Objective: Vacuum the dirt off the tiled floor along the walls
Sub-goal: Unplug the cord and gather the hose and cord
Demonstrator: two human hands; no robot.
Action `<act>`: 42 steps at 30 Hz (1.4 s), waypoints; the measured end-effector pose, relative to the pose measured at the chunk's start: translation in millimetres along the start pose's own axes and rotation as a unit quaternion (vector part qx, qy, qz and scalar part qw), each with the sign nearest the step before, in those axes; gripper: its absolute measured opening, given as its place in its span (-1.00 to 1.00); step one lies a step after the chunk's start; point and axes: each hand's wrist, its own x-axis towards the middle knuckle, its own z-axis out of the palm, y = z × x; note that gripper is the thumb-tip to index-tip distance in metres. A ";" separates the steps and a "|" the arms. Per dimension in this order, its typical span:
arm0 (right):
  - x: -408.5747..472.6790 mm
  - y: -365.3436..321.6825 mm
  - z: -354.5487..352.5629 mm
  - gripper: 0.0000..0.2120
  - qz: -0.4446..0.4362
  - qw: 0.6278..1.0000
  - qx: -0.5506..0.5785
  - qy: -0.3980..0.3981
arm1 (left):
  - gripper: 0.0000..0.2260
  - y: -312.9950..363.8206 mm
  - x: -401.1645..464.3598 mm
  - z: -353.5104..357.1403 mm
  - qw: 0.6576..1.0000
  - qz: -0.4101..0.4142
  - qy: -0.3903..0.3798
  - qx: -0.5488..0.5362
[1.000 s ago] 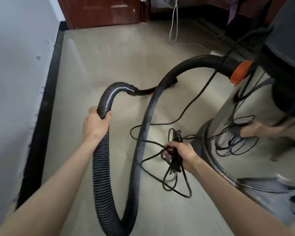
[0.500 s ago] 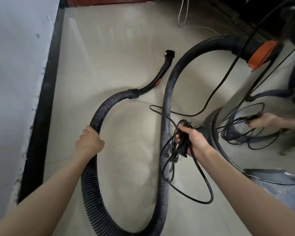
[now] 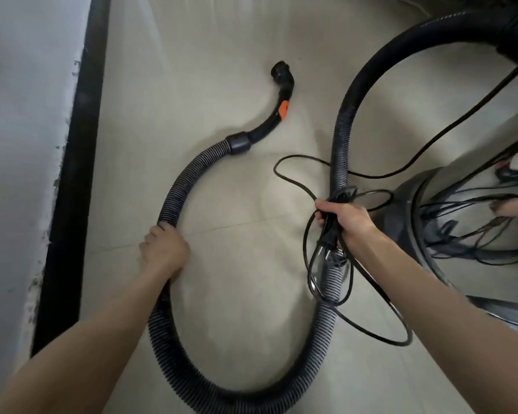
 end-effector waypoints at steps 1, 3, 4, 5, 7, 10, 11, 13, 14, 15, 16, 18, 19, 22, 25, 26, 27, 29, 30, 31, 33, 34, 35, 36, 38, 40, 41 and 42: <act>0.9 -0.8 3.9 -0.85 -0.001 1.000 0.003 0.001 | -0.43 3.0 6.5 -2.5 1.000 0.000 0.014 -0.006; 4.3 -3.4 12.5 -0.86 0.007 1.000 0.020 0.000 | -0.42 7.0 25.1 -8.6 0.999 0.001 0.035 -0.024; 7.1 -4.8 17.1 -0.86 0.012 0.999 0.032 -0.002 | -0.42 8.6 37.1 -12.2 0.999 0.005 0.043 -0.031; 9.9 -6.4 21.1 -0.86 0.018 0.999 0.044 -0.005 | -0.42 10.2 49.7 -15.7 0.998 0.012 0.048 -0.034; 16.3 -9.8 27.8 -0.85 0.026 0.998 0.059 -0.009 | -0.41 13.0 75.9 -22.8 0.997 0.023 0.054 -0.040; 25.3 -15.1 34.7 -0.85 0.029 0.996 0.085 -0.011 | -0.39 14.0 111.8 -31.3 0.996 0.028 0.068 -0.051; 28.1 -16.6 37.3 -0.84 0.028 0.994 0.103 -0.011 | -0.39 14.0 122.8 -34.6 0.995 0.036 0.078 -0.047; 33.2 -19.9 43.4 -0.84 0.025 0.990 0.139 -0.014 | -0.40 17.7 143.5 -42.7 0.993 0.068 0.098 -0.023; 36.2 -21.9 48.0 -0.84 0.027 0.988 0.151 -0.017 | -0.39 22.0 152.7 -48.7 0.990 0.088 0.106 -0.012; 37.8 -23.1 51.9 -0.84 0.031 0.987 0.159 -0.019 | -0.39 27.8 159.5 -54.2 0.988 0.106 0.112 -0.007; 42.0 -25.5 56.8 -0.85 0.036 0.986 0.164 -0.020 | -0.38 37.5 167.8 -61.8 0.985 0.125 0.115 -0.007; 49.8 -28.5 63.2 -0.85 0.047 0.986 0.157 -0.018 | -0.36 60.7 180.1 -74.5 0.979 0.164 0.118 0.002; 54.1 -28.9 66.1 -0.85 0.051 0.988 0.147 -0.018 | -0.35 73.2 185.3 -80.0 0.976 0.183 0.120 0.007; 66.7 -26.3 70.5 -0.85 0.056 0.989 0.135 -0.017 | -0.34 109.5 197.1 -95.0 0.967 0.227 0.117 -0.001; 80.9 -25.2 72.5 -0.87 0.046 0.989 0.139 -0.015 | -0.34 135.9 213.2 -102.2 0.961 0.256 0.108 0.009; 84.7 -24.3 73.0 -0.88 0.043 0.989 0.140 -0.012 | -0.34 141.2 217.5 -103.1 0.960 0.258 0.106 0.014; 88.0 -23.8 73.1 -0.89 0.038 0.989 0.143 -0.008 | -0.34 145.6 222.2 -104.2 0.960 0.258 0.112 0.014; 92.3 -21.0 70.8 -0.90 0.027 0.988 0.150 -0.005 | -0.35 152.7 231.6 -108.1 0.954 0.259 0.150 0.006; 93.7 -19.2 69.0 -0.91 0.023 0.989 0.149 -0.004 | -0.38 154.4 235.3 -110.3 0.951 0.258 0.170 0.011; 94.4 -18.6 66.2 -0.91 0.019 0.989 0.147 -0.001 | -0.43 155.8 237.2 -112.1 0.949 0.257 0.179 0.025; 93.9 -19.8 62.4 -0.93 0.014 0.990 0.139 0.003 | -0.49 155.0 233.9 -111.2 0.955 0.247 0.155 0.061; 93.6 -20.5 61.4 -0.94 0.013 0.990 0.137 0.003 | -0.49 153.7 230.8 -106.7 0.956 0.246 0.140 0.074; 93.6 -21.9 59.7 -0.94 0.010 0.990 0.138 0.003 | -0.48 153.3 226.6 -100.4 0.955 0.251 0.135 0.080; 93.8 -22.8 58.8 -0.93 0.007 0.990 0.137 0.002 | -0.47 151.8 221.8 -93.3 0.953 0.259 0.136 0.079; 92.3 -24.1 58.0 -0.90 0.000 0.991 0.137 0.002 | -0.48 146.0 210.6 -78.8 0.945 0.285 0.143 0.068; 89.3 -25.2 58.9 -0.85 -0.008 0.990 0.143 -0.002 | -0.50 135.9 197.8 -67.4 0.939 0.308 0.140 0.061; 88.2 -26.4 59.2 -0.84 -0.013 0.988 0.153 -0.005 | -0.52 129.3 190.5 -62.6 0.937 0.318 0.135 0.058; 87.4 -27.9 59.1 -0.83 -0.019 0.986 0.166 -0.006 | -0.54 123.2 182.5 -57.6 0.935 0.327 0.129 0.056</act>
